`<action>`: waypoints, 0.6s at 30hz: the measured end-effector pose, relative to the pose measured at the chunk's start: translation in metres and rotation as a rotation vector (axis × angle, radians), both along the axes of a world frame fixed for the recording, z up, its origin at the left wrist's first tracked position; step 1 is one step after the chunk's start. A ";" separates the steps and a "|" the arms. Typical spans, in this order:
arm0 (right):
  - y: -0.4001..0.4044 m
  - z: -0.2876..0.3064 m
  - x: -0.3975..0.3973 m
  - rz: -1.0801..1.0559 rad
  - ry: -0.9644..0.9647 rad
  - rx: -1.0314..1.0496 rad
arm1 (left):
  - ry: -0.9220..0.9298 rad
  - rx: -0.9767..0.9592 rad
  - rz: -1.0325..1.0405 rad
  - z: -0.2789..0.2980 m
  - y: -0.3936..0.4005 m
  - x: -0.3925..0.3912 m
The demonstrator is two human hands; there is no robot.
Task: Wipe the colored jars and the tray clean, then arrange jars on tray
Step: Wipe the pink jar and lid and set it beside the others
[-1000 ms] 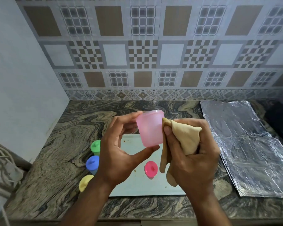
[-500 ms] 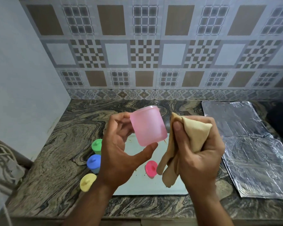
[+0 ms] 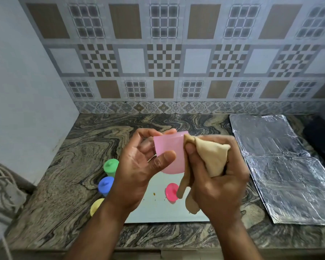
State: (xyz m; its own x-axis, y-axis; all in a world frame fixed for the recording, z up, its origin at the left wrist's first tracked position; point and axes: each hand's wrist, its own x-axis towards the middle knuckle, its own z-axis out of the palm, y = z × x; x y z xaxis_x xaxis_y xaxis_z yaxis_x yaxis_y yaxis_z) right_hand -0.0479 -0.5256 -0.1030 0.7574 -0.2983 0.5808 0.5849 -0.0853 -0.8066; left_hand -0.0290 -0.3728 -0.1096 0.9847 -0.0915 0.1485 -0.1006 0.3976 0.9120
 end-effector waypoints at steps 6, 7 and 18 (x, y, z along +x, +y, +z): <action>-0.004 0.006 0.014 0.090 0.133 0.104 | 0.158 -0.223 -0.122 -0.002 -0.001 -0.004; -0.004 0.004 0.015 0.106 0.159 0.092 | 0.190 -0.280 -0.143 -0.002 -0.001 -0.004; -0.002 -0.007 0.007 0.055 0.160 0.156 | 0.403 -0.567 -0.102 -0.005 0.004 0.003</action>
